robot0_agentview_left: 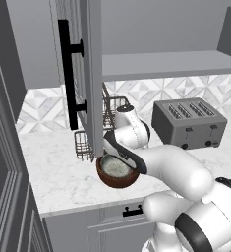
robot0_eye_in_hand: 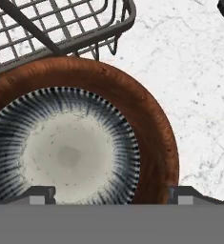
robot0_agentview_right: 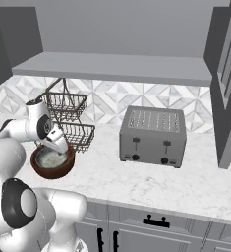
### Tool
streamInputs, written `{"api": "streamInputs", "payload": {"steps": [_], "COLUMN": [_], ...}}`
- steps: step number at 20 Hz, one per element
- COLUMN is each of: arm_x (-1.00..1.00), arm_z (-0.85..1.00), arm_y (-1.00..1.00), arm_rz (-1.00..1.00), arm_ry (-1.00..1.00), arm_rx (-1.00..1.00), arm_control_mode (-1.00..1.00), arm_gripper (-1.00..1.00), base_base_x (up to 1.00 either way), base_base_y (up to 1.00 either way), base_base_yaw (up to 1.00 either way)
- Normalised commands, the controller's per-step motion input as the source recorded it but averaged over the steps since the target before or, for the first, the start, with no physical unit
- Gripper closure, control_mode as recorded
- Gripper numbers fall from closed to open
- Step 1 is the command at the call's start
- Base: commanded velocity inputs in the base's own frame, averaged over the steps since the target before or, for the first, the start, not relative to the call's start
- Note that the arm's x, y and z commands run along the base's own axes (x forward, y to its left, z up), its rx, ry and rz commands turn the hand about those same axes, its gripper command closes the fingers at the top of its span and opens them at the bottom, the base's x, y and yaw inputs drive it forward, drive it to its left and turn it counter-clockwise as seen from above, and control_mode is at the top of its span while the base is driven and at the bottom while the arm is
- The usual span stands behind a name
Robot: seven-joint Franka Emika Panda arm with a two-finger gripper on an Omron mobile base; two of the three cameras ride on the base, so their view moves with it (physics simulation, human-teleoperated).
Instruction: Pick up the bowls on the counter and stack them on top of one another in the open cabinet. Place the smaller bowl on top of the larger bowl.
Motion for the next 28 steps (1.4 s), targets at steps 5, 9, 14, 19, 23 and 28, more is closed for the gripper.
{"api": "streamInputs", "payload": {"steps": [5,9,14,19,23,28], "arm_x": [-0.1,-0.01,0.01,0.0,0.0,0.0], "arm_z": [-0.07,-0.42,-0.44,-0.42,-0.22,-0.15], "arm_y": [-0.38,-0.17,0.0,0.0,-0.04,0.0], "arm_rz": [0.03,0.07,0.05,0.08,0.05,0.0], "arm_ry": [0.01,0.07,0.09,0.06,0.0,-0.02], "arm_rx": [0.0,0.0,0.0,0.0,0.05,0.09], "arm_control_mode": [-1.0,-1.0,-1.0,-1.0,-1.0,-1.0], "arm_gripper": [-1.0,-1.0,-1.0,-1.0,-1.0,1.0], "base_base_x": [0.0,0.0,0.0,0.0,0.0,0.0], "base_base_y": [0.0,0.0,0.0,0.0,0.0,0.0], "base_base_yaw": [0.0,0.0,0.0,0.0,0.0,0.0]}}
